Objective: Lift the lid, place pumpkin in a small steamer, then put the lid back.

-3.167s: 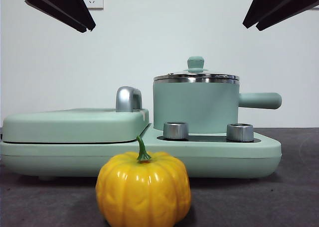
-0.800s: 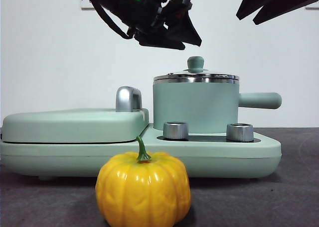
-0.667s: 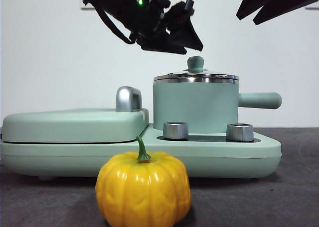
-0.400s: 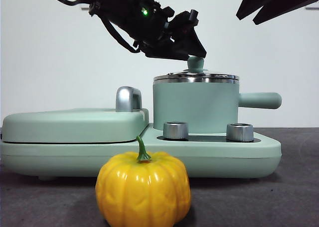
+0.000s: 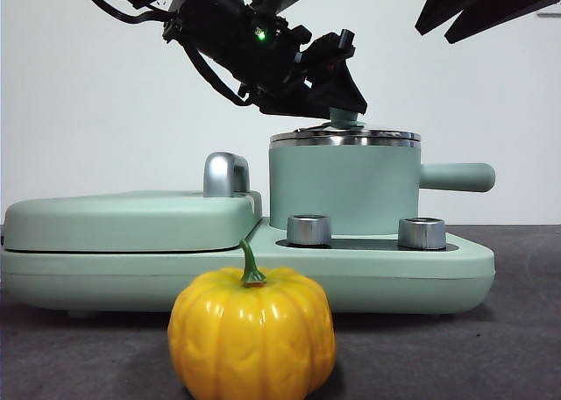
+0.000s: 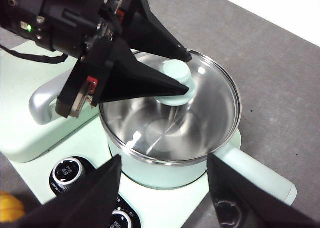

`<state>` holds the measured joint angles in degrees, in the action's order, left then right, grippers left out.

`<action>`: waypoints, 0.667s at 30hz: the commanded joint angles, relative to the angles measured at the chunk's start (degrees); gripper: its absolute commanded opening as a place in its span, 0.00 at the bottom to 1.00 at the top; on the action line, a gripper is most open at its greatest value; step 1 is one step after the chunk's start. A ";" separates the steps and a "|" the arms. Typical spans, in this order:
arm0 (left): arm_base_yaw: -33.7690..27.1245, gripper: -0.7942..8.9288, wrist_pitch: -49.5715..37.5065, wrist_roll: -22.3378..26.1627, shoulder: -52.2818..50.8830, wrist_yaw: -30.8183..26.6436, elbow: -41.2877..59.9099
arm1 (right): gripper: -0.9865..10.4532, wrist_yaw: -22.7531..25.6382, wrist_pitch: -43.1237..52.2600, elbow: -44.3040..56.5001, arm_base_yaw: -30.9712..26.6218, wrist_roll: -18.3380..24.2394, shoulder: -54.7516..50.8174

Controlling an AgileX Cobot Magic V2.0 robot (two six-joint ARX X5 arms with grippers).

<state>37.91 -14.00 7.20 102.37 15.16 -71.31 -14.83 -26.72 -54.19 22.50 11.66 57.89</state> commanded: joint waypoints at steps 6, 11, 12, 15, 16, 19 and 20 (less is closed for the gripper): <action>0.63 0.15 -0.55 -0.63 1.18 0.13 -1.51 | 0.32 -0.07 0.57 -1.22 0.42 -0.74 0.48; 0.63 0.10 -0.52 -0.63 1.18 0.13 -1.51 | 0.32 -0.07 0.57 -1.22 0.42 -0.74 0.48; 0.63 0.10 -0.59 -0.63 1.18 0.13 -1.51 | 0.32 -0.07 0.57 -1.22 0.42 -0.74 0.48; 0.63 0.10 -0.98 -0.63 1.09 0.11 -1.51 | 0.32 -0.07 0.57 -1.22 0.42 -0.74 0.48; 0.63 0.10 -1.14 -0.59 0.98 0.09 -1.53 | 0.32 -0.07 0.57 -1.22 0.42 -0.74 0.48; 0.63 0.10 -1.03 -0.61 0.76 -0.37 -2.47 | 0.32 -0.07 0.57 -1.22 0.42 -0.74 0.48; 0.63 0.10 -0.98 -0.61 0.72 -0.59 -3.06 | 0.32 -0.07 0.57 -1.22 0.42 -0.74 0.48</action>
<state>38.24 -13.26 6.72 102.37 15.14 -72.03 -14.83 -26.72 -54.19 22.50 11.66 57.89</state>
